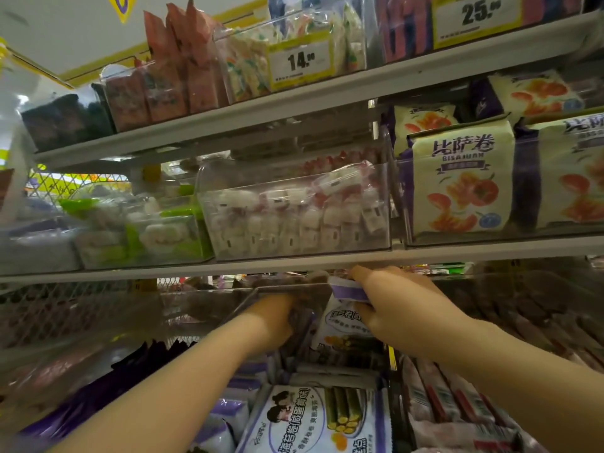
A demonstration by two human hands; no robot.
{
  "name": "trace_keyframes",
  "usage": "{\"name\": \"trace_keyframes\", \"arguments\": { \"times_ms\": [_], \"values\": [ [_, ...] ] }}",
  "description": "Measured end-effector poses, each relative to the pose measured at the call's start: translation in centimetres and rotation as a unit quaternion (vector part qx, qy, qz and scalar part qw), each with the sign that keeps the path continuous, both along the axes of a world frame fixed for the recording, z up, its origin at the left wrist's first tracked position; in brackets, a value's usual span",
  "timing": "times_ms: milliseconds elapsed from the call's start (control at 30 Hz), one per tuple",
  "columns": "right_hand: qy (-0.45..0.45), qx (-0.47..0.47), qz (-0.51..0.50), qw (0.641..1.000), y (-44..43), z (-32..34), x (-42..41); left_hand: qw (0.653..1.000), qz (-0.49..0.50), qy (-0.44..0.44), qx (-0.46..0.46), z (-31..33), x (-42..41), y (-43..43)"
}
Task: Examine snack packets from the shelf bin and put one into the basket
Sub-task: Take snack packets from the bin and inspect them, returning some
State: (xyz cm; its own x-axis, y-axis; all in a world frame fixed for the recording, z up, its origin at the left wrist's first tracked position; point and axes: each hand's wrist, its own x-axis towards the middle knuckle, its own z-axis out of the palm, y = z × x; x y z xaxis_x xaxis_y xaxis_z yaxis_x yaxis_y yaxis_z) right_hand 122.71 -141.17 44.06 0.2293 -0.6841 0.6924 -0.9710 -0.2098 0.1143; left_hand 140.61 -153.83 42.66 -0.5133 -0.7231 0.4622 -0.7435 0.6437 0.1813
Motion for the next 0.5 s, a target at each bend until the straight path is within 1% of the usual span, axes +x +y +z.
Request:
{"name": "trace_keyframes", "arguments": {
  "times_ms": [67,133,167,233,300,333,400,500],
  "values": [
    [0.014,0.001,-0.018,1.0,-0.5,0.2,0.3,0.999,0.015,0.031,-0.039,0.5,0.8,1.0],
    [0.017,0.005,-0.032,0.999,-0.9,0.3,0.4,0.994,0.007,0.031,-0.103,0.4,1.4,2.4],
    [0.016,0.002,-0.036,0.999,-1.0,0.3,0.5,0.995,-0.007,0.006,-0.101,0.2,1.3,3.2],
    [0.014,-0.007,-0.041,0.999,-1.2,0.2,0.6,0.994,-0.024,-0.094,-0.053,-0.4,0.3,4.2],
    [0.012,-0.012,-0.041,0.999,-1.2,0.0,0.8,0.977,-0.007,-0.211,-0.022,-1.1,-1.2,4.0],
    [0.011,-0.012,-0.041,0.999,-1.2,-0.1,0.8,0.967,0.006,-0.256,-0.014,-1.5,-1.8,3.8],
    [0.01,-0.014,-0.039,0.999,-1.5,-0.5,0.9,0.953,0.021,-0.303,-0.015,-2.0,-2.6,3.3],
    [-0.017,0.007,-0.061,0.998,-2.1,-0.5,0.7,0.942,0.027,-0.333,-0.016,-2.3,-3.1,2.7]
  ]
}}
